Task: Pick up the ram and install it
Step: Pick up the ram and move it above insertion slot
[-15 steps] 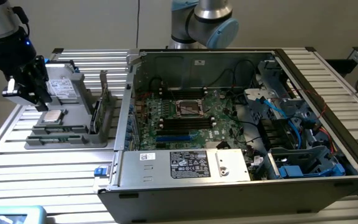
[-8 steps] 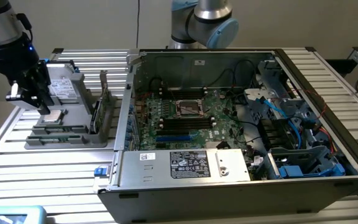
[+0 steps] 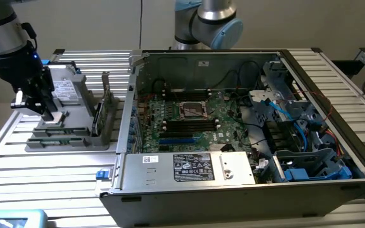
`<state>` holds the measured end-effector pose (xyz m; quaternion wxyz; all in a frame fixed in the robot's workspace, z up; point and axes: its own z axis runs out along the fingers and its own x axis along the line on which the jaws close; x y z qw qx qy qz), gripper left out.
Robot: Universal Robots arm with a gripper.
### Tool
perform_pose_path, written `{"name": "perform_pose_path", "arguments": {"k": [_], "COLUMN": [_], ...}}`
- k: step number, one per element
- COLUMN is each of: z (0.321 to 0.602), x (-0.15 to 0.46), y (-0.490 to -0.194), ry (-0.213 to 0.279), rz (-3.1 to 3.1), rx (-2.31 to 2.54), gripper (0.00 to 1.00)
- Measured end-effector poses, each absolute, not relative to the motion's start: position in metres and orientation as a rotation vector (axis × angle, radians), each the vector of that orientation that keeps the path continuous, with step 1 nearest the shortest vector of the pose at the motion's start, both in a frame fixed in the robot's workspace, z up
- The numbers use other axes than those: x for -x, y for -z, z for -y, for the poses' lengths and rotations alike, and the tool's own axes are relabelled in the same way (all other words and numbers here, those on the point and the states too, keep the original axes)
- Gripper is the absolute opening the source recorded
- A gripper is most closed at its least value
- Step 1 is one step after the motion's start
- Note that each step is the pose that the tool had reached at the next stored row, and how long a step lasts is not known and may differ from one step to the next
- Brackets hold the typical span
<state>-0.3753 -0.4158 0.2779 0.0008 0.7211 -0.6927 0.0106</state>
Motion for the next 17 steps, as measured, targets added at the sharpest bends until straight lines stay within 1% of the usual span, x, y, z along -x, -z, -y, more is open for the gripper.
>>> {"name": "perform_pose_path", "arguments": {"k": [17], "z": [0.423], "x": [0.374], "y": [-0.25], "ry": [-0.028], "rz": [2.201], "rx": [-2.234], "gripper": [0.36]}}
